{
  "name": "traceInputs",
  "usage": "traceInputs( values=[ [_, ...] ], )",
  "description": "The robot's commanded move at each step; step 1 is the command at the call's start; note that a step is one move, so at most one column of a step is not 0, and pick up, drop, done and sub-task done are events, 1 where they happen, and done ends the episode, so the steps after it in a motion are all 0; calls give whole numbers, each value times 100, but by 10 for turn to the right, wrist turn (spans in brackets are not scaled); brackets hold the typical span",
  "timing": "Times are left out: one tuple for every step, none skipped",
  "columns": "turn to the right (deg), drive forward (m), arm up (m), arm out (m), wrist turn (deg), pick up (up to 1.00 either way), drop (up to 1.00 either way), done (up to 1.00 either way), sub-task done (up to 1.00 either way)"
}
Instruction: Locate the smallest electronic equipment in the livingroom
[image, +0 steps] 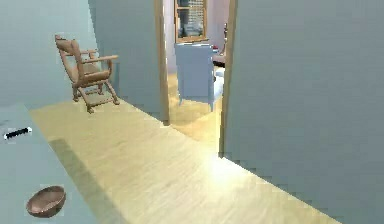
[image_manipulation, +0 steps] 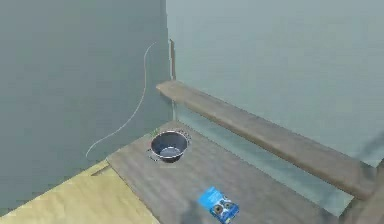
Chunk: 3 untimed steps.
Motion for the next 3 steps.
traceInputs(
  values=[
    [0, 100, 0, 0, 0, 0, 0, 0, 0],
    [0, 100, 0, 0, 0, 0, 0, 0, 0],
    [-30, 0, 0, 0, 0, 0, 0, 0, 0]
  ],
)
